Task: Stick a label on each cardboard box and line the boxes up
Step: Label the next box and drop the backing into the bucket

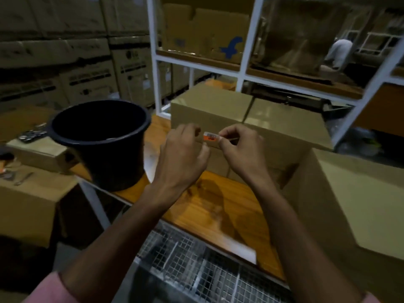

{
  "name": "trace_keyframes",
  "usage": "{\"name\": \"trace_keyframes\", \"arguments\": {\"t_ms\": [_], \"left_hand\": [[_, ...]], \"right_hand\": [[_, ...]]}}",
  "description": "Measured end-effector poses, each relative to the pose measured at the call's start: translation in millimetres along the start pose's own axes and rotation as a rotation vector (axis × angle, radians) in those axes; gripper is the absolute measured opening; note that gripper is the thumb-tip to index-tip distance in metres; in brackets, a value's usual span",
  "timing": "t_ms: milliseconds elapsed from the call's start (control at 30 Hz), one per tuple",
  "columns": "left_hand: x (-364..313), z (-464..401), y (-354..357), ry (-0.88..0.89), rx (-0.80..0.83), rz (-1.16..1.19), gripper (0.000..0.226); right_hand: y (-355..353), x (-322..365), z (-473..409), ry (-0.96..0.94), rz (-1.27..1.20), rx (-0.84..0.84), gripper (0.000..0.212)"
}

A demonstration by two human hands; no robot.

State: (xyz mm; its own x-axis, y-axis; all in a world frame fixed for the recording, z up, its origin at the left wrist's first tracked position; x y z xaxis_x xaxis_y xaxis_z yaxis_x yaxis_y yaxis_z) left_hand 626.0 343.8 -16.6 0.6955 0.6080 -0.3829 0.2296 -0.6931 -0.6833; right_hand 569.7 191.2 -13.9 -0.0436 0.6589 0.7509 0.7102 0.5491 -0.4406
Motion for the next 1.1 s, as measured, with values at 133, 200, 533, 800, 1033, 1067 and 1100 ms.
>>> {"name": "trace_keyframes", "arguments": {"t_ms": [133, 200, 533, 800, 1033, 1067, 1100], "left_hand": [[50.8, -12.9, -19.6, -0.030, -0.051, -0.035, 0.025], [75.5, -19.2, -30.2, -0.055, -0.088, -0.036, 0.022], [158.5, -38.8, -59.3, -0.151, -0.122, -0.094, 0.022], [194.3, -47.4, -48.4, -0.222, 0.020, -0.183, 0.006], [219.7, -50.4, -48.9, -0.373, 0.105, -0.223, 0.006], [222.3, -50.3, -50.7, -0.400, 0.113, -0.252, 0.008], [224.8, -50.5, -52.3, -0.426, 0.119, -0.274, 0.010]], "right_hand": [[58.8, 19.8, -14.0, -0.023, -0.034, 0.072, 0.003], [84.8, 30.4, -21.1, -0.046, -0.041, 0.113, 0.004], [172.4, 65.2, -47.1, -0.160, -0.099, 0.260, 0.003], [215.2, 64.9, -56.3, -0.159, -0.062, 0.366, 0.008], [240.5, 67.4, -59.0, -0.131, -0.080, 0.390, 0.013], [242.9, 67.7, -58.5, -0.131, -0.079, 0.384, 0.012], [244.9, 68.3, -57.8, -0.137, -0.073, 0.377, 0.012]]}}
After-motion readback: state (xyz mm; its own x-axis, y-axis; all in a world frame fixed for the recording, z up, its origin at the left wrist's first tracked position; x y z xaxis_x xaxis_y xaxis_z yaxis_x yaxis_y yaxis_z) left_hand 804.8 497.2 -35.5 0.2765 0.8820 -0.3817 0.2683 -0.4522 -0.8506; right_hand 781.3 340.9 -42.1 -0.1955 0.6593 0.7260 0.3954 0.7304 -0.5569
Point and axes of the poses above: each hand's wrist, its own z-axis away from the middle knuckle, its own y-axis out of the palm, x = y × z, the point moved 9 cm from there along -z, towards the middle knuckle, and after that the axes turned 8 degrees about -z, right-handed, at the moved point
